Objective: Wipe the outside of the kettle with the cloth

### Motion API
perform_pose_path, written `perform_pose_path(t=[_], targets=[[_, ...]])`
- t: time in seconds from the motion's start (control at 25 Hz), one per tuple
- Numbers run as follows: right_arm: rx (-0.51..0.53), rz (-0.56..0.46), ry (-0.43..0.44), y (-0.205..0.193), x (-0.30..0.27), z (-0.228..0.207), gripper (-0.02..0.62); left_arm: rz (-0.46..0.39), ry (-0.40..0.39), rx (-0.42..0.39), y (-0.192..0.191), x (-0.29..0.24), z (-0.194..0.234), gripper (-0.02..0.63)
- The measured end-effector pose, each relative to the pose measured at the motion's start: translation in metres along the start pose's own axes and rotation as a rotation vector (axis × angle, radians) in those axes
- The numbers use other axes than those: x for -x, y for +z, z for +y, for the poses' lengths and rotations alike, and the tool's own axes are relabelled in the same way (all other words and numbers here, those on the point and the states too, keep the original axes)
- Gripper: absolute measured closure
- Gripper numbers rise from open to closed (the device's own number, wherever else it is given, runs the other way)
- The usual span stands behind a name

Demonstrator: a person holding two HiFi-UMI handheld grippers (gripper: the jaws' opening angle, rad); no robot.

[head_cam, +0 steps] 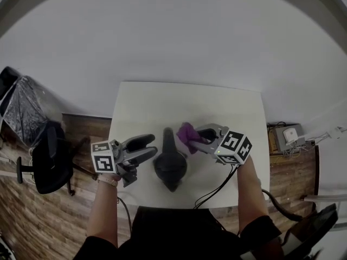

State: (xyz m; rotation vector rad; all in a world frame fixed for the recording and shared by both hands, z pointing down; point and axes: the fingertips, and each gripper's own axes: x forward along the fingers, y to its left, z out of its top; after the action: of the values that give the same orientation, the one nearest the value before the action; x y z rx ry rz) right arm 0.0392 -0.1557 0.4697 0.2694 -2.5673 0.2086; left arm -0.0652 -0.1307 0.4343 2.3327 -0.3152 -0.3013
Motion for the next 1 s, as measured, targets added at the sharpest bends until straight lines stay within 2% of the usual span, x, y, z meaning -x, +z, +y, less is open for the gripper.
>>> perform_pose_path(t=[0.12,0.28,0.36,0.44,0.52,0.68,1.0], targets=[[0.116,-0.059,0.072,0.053,0.021,0.025,0.506,0.003,0.041,-0.039,-0.004,0.013,0.000,0.402],[0.261,-0.055,0.214,0.106,0.018,0.064,0.506,-0.008,0.070,-0.047,-0.008,0.025,0.000,0.407],[0.312,-0.005,0.258,0.111,0.009,0.073,0.506,-0.017,0.086,-0.040,-0.010,0.026,0.002,0.405],[0.348,0.055,0.281,0.106,0.001,0.077,0.506,-0.027,0.103,-0.039,-0.012,0.024,0.002,0.357],[0.368,0.099,0.285,0.101,-0.008,0.077,0.506,-0.024,0.111,-0.045,-0.015,0.023,0.000,0.336],[0.334,0.101,0.274,0.103,-0.024,0.058,0.506,-0.011,0.107,-0.050,-0.019,0.024,-0.003,0.331],[0.065,-0.087,0.270,0.104,-0.035,0.010,0.506,0.047,0.113,-0.045,-0.032,0.018,-0.003,0.327]])
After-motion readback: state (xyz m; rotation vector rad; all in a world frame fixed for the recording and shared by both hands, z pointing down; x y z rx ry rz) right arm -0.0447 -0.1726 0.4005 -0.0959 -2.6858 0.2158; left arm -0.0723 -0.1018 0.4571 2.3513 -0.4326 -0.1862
